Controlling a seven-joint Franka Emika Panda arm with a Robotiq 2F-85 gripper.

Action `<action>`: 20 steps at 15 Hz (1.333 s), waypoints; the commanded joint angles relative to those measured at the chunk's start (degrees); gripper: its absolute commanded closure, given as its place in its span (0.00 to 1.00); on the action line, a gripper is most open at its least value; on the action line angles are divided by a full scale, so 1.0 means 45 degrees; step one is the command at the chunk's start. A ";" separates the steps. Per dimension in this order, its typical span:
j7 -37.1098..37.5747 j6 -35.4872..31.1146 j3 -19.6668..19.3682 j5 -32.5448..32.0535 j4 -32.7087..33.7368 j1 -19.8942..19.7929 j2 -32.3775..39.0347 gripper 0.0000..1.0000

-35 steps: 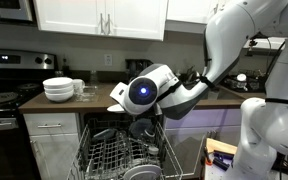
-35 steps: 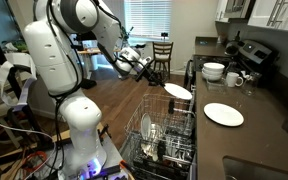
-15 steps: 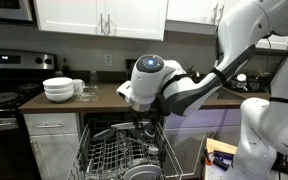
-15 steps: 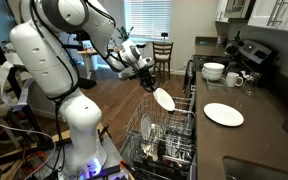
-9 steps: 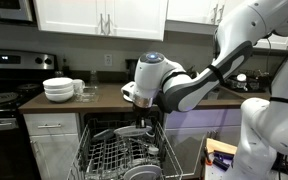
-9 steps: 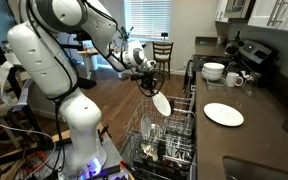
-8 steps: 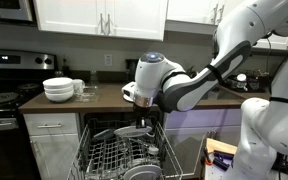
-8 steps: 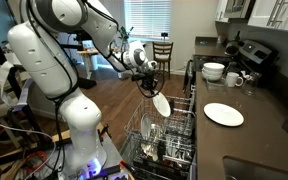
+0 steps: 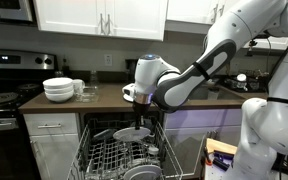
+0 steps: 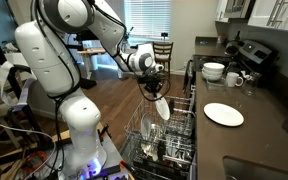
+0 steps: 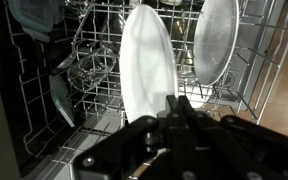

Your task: Put the plates near each other in the dishwasher

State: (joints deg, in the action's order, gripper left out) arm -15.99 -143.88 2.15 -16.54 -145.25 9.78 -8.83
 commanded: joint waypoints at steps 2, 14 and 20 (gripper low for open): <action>-0.2154 -0.0047 -0.0065 0.1727 0.0906 -0.0110 0.0833 0.98; -0.3012 0.0134 0.0039 0.3261 0.1209 -0.0633 0.1707 0.96; -0.3128 0.0322 0.0075 0.3479 0.1059 -0.0637 0.1744 0.98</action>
State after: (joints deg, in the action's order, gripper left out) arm -29.55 -143.40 1.33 -1.90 -140.44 8.09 -0.75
